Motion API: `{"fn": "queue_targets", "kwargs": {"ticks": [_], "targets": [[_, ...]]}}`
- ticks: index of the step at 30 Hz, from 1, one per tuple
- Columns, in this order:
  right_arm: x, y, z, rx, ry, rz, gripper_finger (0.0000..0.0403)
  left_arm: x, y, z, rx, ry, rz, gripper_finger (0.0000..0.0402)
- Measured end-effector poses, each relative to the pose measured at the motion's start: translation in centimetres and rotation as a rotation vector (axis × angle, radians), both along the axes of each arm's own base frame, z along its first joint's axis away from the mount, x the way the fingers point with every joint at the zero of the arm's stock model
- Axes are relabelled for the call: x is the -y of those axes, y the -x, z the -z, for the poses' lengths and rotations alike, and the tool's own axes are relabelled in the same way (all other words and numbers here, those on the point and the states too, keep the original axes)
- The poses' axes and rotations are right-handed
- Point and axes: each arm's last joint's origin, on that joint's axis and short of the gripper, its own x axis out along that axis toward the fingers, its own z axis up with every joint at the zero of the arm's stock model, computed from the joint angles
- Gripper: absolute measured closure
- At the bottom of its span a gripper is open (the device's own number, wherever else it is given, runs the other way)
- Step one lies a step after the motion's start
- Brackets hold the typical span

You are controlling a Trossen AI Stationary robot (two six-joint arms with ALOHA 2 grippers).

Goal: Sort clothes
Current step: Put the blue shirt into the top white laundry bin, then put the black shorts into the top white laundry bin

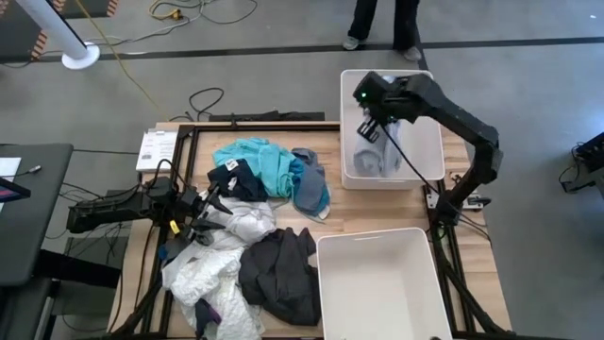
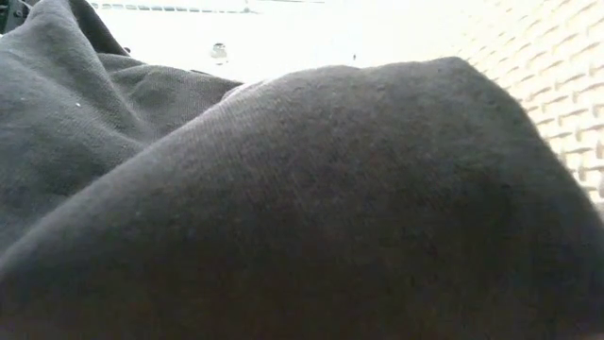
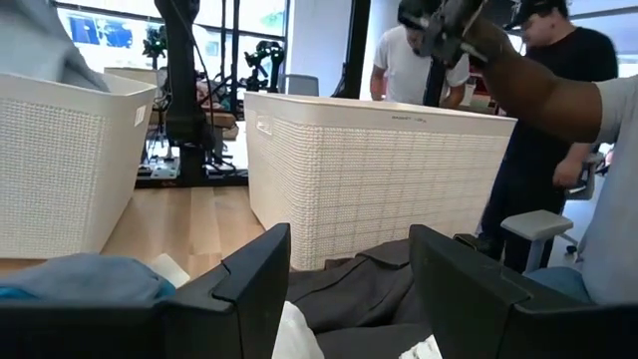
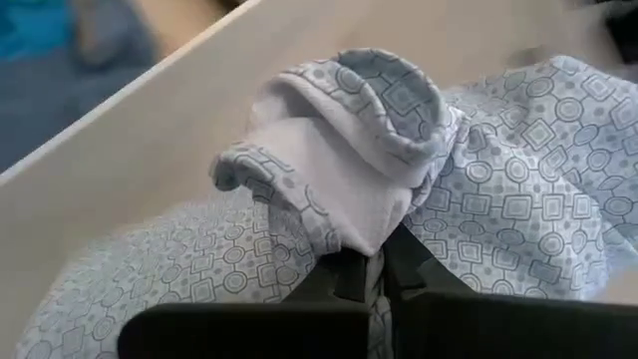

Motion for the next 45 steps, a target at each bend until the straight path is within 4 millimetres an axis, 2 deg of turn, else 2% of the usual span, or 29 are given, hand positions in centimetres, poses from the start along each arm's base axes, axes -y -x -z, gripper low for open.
{"fn": "queue_targets", "kwargs": {"ticks": [7,13,17,20,29,33,36,40,45], "targets": [[1.7,0.0,4.7,0.01,-0.236,0.004,0.0395,0.0,0.0,0.0,0.0,0.0,0.0,0.0203],[2.7,0.5,7.9,0.025,-0.387,0.024,0.0366,0.0,0.0,0.0,0.0,-0.001,0.001,0.0203],[2.7,0.3,9.1,0.085,-0.497,-0.013,0.0343,0.0,0.0,0.0,0.001,-0.001,0.001,0.0203],[1.9,-0.2,9.5,0.094,-0.543,-0.061,0.0328,0.0,0.0,0.0,0.0,-0.001,0.001,0.0203],[-0.2,-1.5,9.5,0.078,-0.55,-0.14,0.0249,0.0,0.0,0.0,0.009,-0.029,-0.001,0.0203],[-0.3,-1.6,9.5,0.067,-0.535,-0.131,0.0212,0.0,0.0,0.0,0.01,-0.029,-0.001,0.0203],[-0.1,-1.2,9.2,0.053,-0.486,-0.101,0.02,0.0,0.0,0.0,0.01,-0.029,-0.001,0.0203],[0.1,-0.7,7.4,0.1,-0.43,-0.097,0.0201,0.0,0.0,0.0,0.009,-0.028,0.0,0.0203],[-0.3,0.3,3.4,0.23,-0.343,-0.125,0.021,0.0,0.0,0.0,0.009,-0.026,-0.001,0.0203]]}}
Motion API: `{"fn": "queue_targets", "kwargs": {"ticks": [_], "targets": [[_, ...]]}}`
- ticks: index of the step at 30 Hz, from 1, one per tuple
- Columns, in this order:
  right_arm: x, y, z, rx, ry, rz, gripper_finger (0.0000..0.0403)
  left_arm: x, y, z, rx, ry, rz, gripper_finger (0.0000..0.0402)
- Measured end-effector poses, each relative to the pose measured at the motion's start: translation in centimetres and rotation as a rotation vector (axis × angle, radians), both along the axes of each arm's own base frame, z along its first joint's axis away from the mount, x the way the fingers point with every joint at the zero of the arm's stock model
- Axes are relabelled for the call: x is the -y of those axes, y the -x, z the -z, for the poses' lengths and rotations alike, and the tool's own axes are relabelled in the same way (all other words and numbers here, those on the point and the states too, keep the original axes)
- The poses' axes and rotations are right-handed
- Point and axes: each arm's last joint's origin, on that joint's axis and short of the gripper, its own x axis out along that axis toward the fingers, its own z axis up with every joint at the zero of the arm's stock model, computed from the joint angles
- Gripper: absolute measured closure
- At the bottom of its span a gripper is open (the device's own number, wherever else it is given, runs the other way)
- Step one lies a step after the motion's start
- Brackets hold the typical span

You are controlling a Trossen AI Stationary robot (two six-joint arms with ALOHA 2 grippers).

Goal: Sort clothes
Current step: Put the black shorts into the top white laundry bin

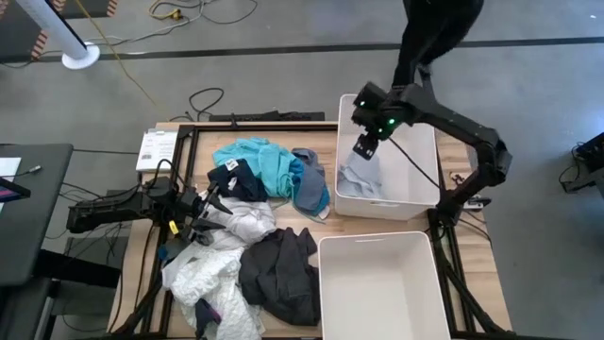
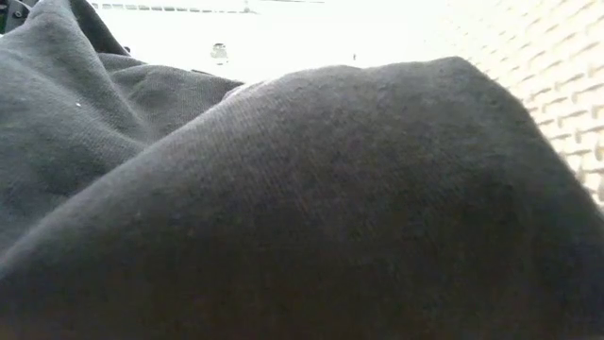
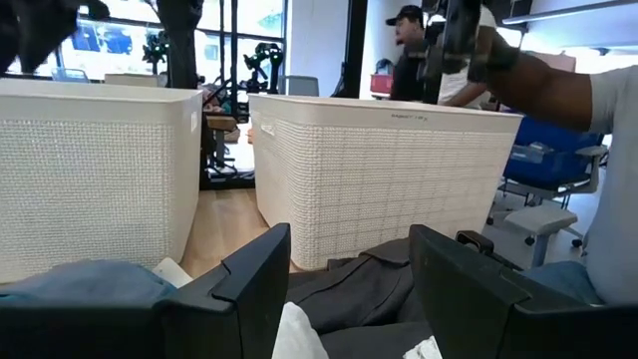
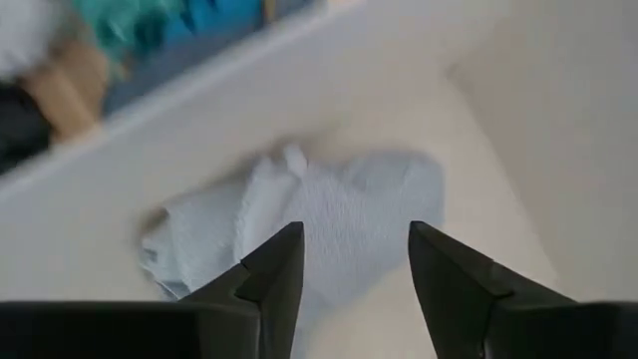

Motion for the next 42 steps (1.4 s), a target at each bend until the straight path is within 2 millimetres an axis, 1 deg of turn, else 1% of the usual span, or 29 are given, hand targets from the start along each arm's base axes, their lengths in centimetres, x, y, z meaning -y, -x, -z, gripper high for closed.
{"fn": "queue_targets", "kwargs": {"ticks": [5,9,14,19,22,25,28,33,36,38,42], "targets": [[-1.6,1.2,-3.9,0.184,0.109,-0.031,0.0213,0.0,0.0,0.0,0.003,0.0,0.0,0.0203],[-3.9,1.6,-6.1,0.333,0.179,-0.108,0.0213,0.0,0.0,-0.4,0.04,-0.005,0.001,0.0203],[-7.5,1.0,-7.9,0.487,0.228,-0.259,0.0213,0.0,0.2,-1.2,0.119,0.011,0.006,0.0203],[-10.9,-0.6,-8.7,0.599,0.228,-0.402,0.0213,0.1,0.4,-2.1,0.191,0.061,0.019,0.0203],[-12.9,-1.8,-8.6,0.639,0.211,-0.479,0.0213,0.1,0.5,-2.4,0.207,0.114,0.033,0.0203],[-14.8,-3.2,-8.0,0.647,0.188,-0.548,0.0213,0.1,0.6,-2.5,0.206,0.141,0.04,0.0203],[-16.7,-4.8,-7.1,0.645,0.165,-0.61,0.0213,0.1,0.7,-3.0,0.222,0.132,0.029,0.0203],[-19.2,-8.0,-5.0,0.626,0.162,-0.707,0.0213,-0.3,0.7,-3.5,0.222,0.23,-0.077,0.0203],[-20.1,-9.7,-3.5,0.59,0.188,-0.767,0.0213,-0.4,0.7,-4.1,0.196,0.156,-0.131,0.0203],[-20.2,-10.7,-2.5,0.57,0.197,-0.786,0.0214,-0.5,0.9,-5.0,0.138,0.095,-0.2,0.0203],[-20.2,-12.7,-0.5,0.534,0.192,-0.782,0.0214,-1.2,0.7,-6.9,0.004,0.064,-0.459,0.0202]]}}
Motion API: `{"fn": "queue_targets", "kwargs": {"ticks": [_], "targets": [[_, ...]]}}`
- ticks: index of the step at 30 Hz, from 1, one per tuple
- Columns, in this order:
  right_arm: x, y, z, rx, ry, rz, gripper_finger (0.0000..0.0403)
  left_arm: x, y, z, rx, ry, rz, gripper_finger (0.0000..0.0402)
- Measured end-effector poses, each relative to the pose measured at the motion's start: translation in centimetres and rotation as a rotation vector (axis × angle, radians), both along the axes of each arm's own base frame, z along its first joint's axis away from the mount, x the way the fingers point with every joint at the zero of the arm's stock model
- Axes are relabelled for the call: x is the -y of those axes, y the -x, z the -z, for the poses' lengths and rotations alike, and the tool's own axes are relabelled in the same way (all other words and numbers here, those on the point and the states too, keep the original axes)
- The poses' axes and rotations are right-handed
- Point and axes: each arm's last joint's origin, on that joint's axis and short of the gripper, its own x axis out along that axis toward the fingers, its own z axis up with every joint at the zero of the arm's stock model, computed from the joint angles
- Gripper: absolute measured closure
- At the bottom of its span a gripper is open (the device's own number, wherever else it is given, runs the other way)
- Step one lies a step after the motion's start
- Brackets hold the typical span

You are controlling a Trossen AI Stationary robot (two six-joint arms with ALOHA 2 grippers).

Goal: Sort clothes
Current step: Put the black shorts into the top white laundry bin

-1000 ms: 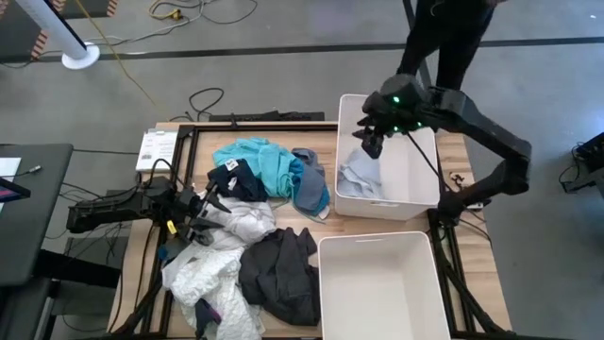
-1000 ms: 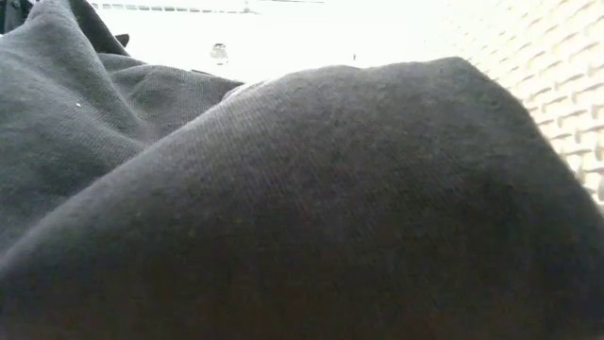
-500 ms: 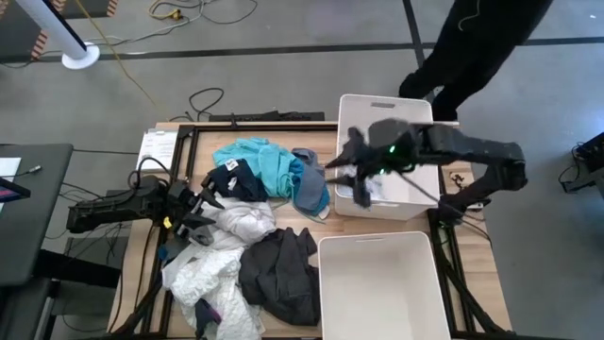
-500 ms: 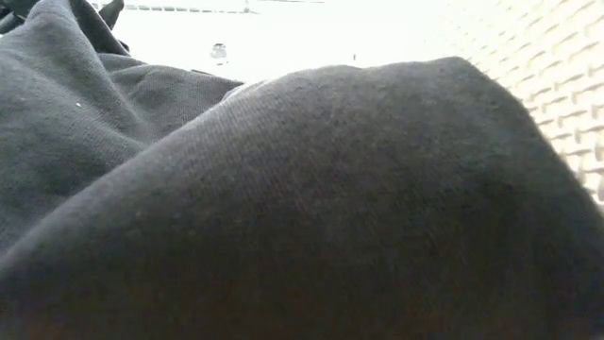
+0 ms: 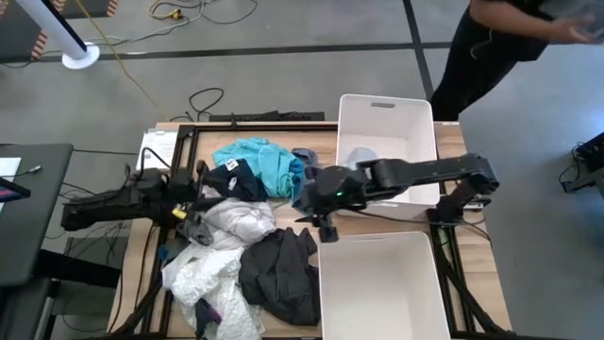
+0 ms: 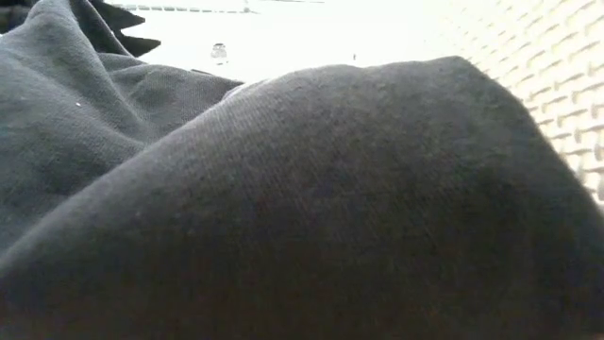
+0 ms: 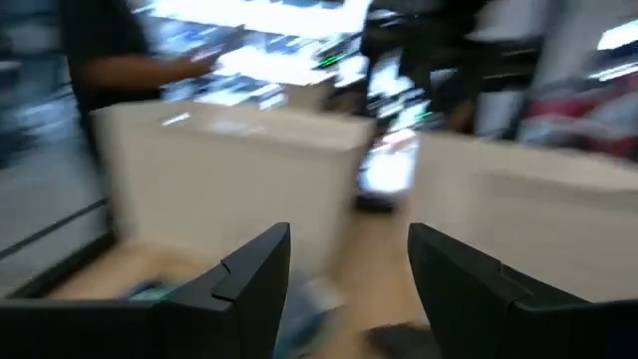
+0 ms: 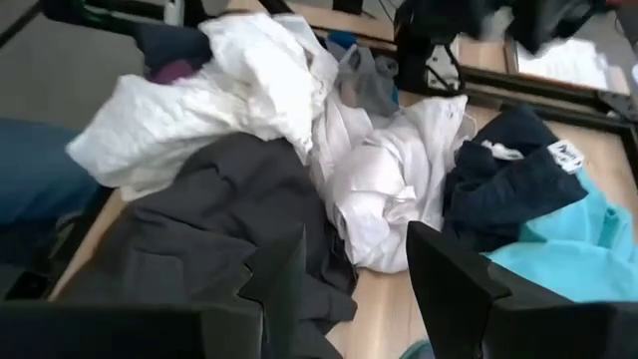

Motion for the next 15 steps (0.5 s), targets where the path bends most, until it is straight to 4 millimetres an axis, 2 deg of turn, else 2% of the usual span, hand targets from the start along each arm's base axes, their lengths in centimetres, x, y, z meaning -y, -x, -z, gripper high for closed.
{"fn": "queue_targets", "kwargs": {"ticks": [4,7,11,15], "targets": [[0.1,-1.4,1.3,-0.014,-0.013,0.0,0.0214,-0.8,-0.5,-1.8,-0.194,-0.011,-0.24,0.019],[0.2,-2.1,2.0,-0.017,-0.018,0.0,0.0214,-1.2,-1.6,-2.1,-0.345,-0.026,-0.319,0.0168],[-0.2,-2.6,2.4,-0.006,-0.021,-0.01,0.0214,-1.6,-3.8,-1.7,-0.526,-0.02,-0.359,0.014],[-0.9,-2.6,2.2,0.021,-0.025,-0.03,0.0214,-2.2,-5.7,-0.2,-0.754,-0.032,-0.463,0.0119]]}}
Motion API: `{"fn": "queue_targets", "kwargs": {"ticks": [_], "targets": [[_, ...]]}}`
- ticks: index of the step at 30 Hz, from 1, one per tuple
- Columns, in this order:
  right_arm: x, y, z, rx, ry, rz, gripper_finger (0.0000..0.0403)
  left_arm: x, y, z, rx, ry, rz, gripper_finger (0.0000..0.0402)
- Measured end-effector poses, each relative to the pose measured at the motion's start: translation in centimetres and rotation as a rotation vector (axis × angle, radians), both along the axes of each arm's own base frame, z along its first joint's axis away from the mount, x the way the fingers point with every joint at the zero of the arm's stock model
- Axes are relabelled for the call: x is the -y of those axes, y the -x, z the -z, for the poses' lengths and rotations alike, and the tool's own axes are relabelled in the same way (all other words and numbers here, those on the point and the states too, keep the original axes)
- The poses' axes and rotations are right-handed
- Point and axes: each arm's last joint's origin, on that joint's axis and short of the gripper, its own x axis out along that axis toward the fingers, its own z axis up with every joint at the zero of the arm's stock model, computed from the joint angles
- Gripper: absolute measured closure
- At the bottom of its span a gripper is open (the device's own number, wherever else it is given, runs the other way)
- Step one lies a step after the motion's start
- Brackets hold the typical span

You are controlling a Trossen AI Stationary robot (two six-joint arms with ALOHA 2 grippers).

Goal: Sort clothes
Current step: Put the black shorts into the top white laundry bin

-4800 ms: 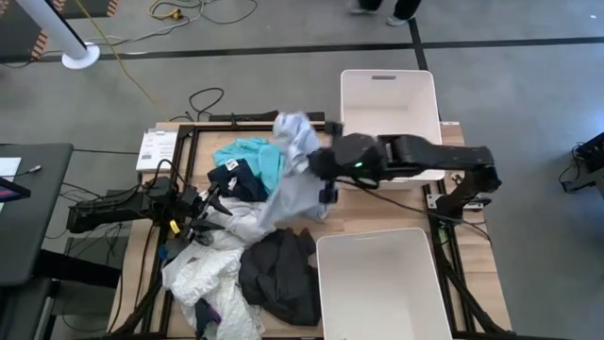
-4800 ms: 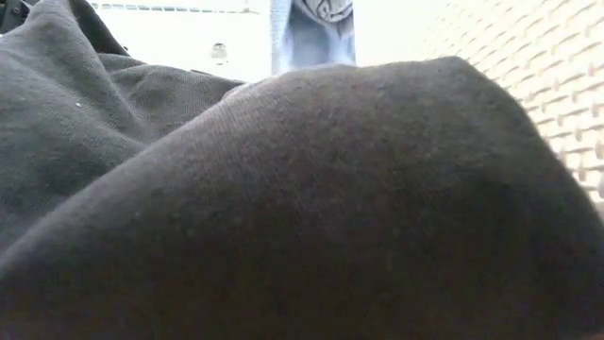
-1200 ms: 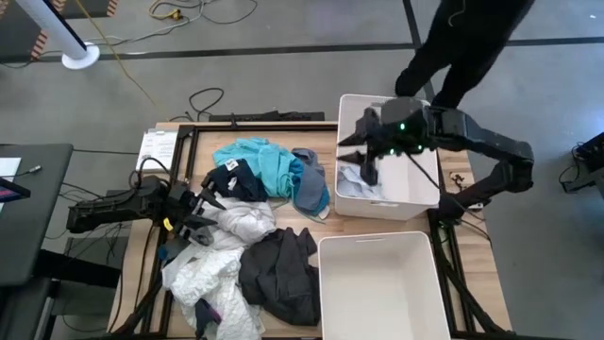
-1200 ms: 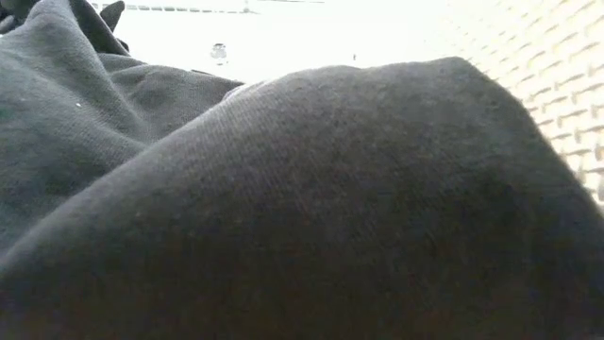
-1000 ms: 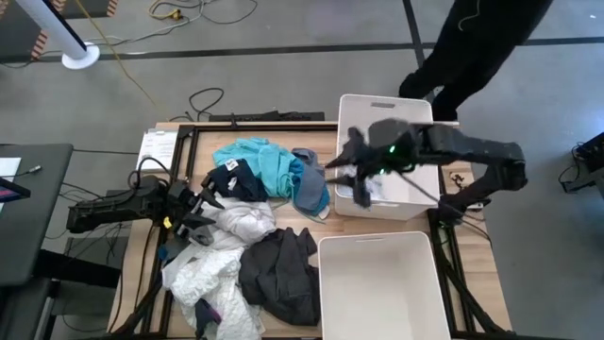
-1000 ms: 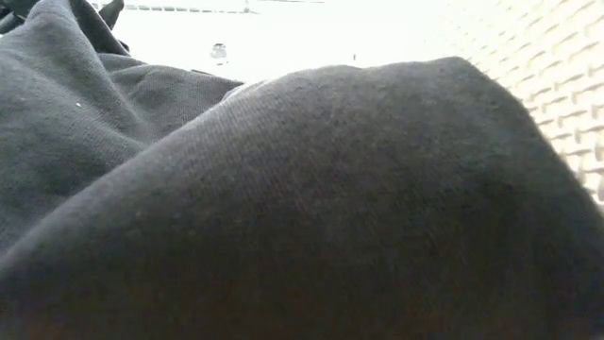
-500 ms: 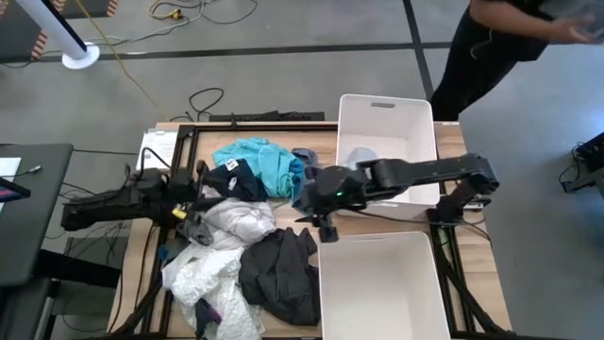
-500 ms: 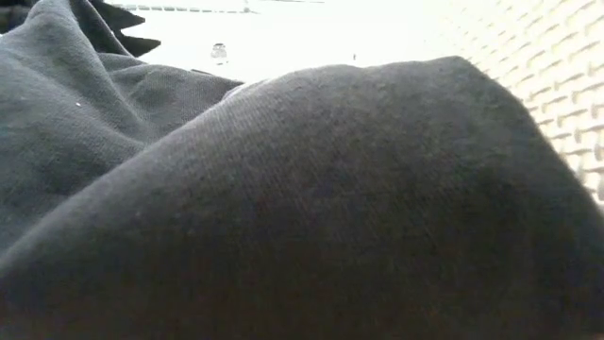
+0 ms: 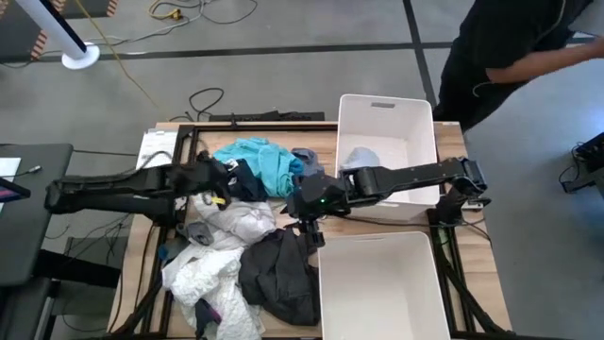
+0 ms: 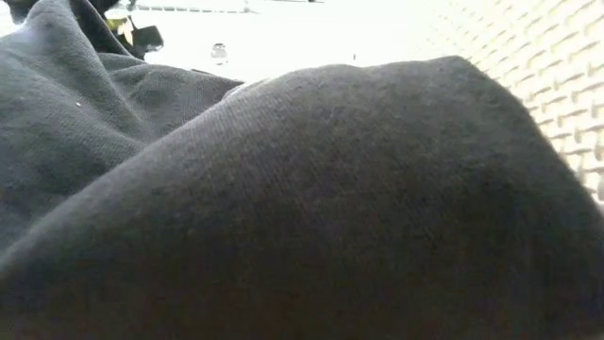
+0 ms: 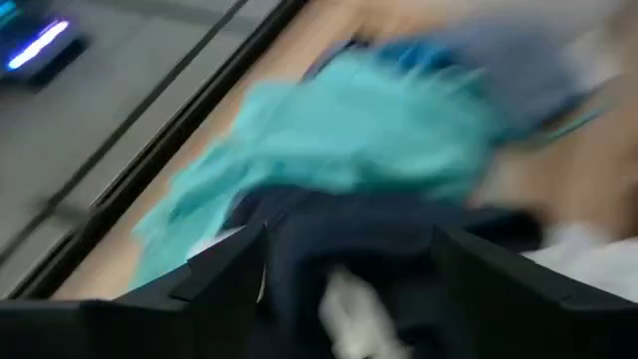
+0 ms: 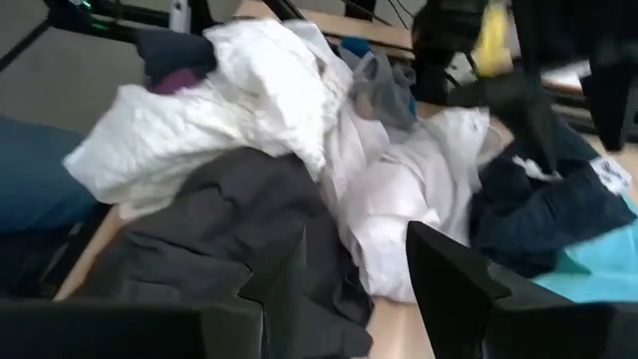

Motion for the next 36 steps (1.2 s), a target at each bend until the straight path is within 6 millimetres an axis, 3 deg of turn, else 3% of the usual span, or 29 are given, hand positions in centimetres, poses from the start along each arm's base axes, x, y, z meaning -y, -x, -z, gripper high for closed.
{"fn": "queue_targets", "kwargs": {"ticks": [3,10,15,20,24,32,36], "targets": [[-0.7,0.0,-0.1,0.014,0.002,-0.021,0.0214,-0.8,-1.1,0.8,-0.115,-0.031,-0.124,0.0107],[-2.0,0.3,-0.2,0.024,0.017,-0.065,0.0214,-2.7,-2.8,3.1,-0.258,0.009,-0.219,0.0093],[-2.8,0.5,-0.2,0.026,0.017,-0.086,0.0214,-4.1,-3.7,5.0,-0.305,0.235,-0.119,0.0092],[-3.5,0.6,-0.2,0.026,0.016,-0.102,0.0214,-5.0,-4.3,6.3,-0.349,0.261,-0.147,0.01],[-4.2,0.8,-0.2,0.024,0.016,-0.119,0.0214,-5.1,-4.5,6.5,-0.352,0.261,-0.148,0.0157],[-4.8,1.0,-0.2,0.025,0.018,-0.132,0.0214,-4.1,-4.3,5.6,-0.335,0.222,-0.089,0.0361],[-4.4,0.9,-0.2,0.026,0.023,-0.107,0.0214,-3.6,-3.5,4.2,-0.266,0.198,-0.069,0.0381]]}}
